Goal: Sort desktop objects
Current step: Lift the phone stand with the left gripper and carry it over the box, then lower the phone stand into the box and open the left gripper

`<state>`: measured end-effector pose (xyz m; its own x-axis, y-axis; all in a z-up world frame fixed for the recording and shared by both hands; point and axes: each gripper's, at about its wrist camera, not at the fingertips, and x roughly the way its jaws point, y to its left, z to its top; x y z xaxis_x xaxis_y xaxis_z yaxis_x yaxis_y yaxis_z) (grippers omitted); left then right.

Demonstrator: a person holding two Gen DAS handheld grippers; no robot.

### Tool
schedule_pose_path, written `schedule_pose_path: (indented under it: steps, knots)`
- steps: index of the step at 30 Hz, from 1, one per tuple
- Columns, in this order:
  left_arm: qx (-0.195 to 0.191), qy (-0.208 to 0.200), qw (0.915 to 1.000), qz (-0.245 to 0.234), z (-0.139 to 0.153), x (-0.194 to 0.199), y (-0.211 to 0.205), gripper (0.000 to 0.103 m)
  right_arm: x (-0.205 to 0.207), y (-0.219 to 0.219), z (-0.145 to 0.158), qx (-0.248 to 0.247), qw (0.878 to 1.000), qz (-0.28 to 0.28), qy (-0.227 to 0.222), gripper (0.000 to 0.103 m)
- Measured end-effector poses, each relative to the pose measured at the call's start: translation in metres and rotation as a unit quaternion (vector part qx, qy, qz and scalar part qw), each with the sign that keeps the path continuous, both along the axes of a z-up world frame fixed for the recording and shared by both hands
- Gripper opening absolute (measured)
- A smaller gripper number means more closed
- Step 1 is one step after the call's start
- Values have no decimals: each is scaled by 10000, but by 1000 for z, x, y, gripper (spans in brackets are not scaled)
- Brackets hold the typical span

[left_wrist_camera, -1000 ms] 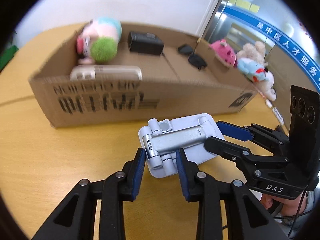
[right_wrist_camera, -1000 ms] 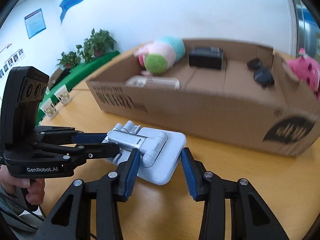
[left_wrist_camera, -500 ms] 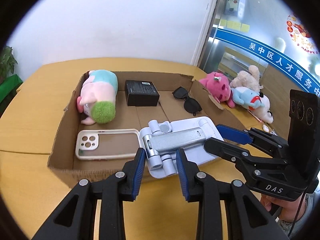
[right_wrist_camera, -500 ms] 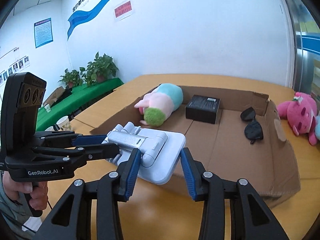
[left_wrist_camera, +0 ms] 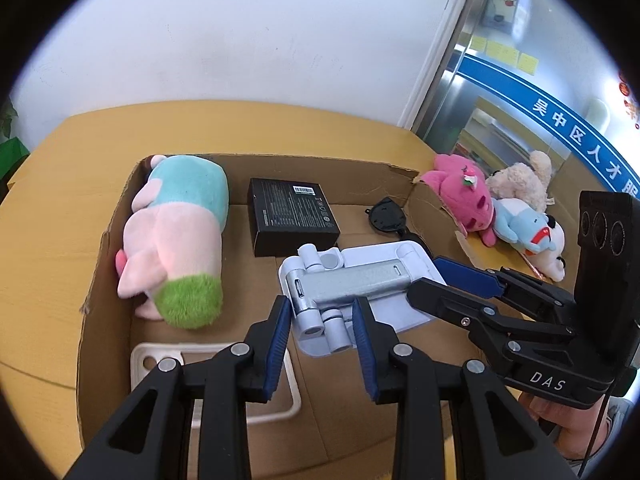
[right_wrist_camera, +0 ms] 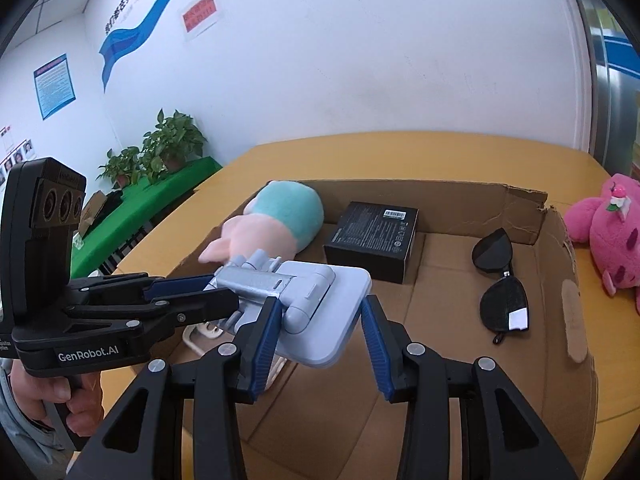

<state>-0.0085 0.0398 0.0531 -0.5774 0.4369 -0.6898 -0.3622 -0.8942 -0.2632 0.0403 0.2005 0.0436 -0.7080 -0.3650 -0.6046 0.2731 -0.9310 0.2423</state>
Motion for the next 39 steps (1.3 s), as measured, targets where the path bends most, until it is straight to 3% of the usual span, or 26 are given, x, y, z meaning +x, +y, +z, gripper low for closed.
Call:
schedule_pose_path:
  steps: [5, 11, 19, 25, 29, 31, 33, 35, 36, 37, 39]
  knots:
    - [-59, -294, 9995, -26, -5, -36, 4, 30, -34, 7, -4, -100, 9991, -55, -419, 41]
    - [-137, -848, 9963, 29, -27, -73, 8, 31, -76, 16, -28, -234, 9929, -33, -1167, 41]
    - [-496, -1622, 9855, 20, -72, -103, 16, 31, -113, 24, -78, -426, 9718, 26, -2321, 41]
    - [-722, -1824, 9806, -49, -82, -107, 24, 31, -120, 20, -100, -306, 9560, 38, -2917, 43]
    - [-706, -1900, 9792, -76, -84, -107, 25, 31, -118, 18, -103, -363, 9537, 27, -2985, 47]
    - [-693, -1890, 9795, -112, -81, -106, 24, 31, -114, 16, -102, -350, 9543, 37, -2967, 58]
    - [-703, -1704, 9829, 15, -69, -100, 18, 31, -105, 16, -90, -314, 9622, 1, -2706, 68]
    - [-662, -1174, 9908, 140, -43, -86, 8, 31, -90, 18, -67, -263, 9732, -36, -2283, 78]
    - [-593, -876, 9942, 183, -28, -76, 2, 35, -78, 17, -50, -210, 9804, -25, -1960, 89]
    - [-475, -469, 9975, 251, -9, -59, -7, 47, -63, 17, -32, -103, 9876, -30, -1566, 100]
    - [-348, 134, 9985, 404, 15, -34, -21, 67, -32, 16, -3, 107, 9963, -65, -852, 103]
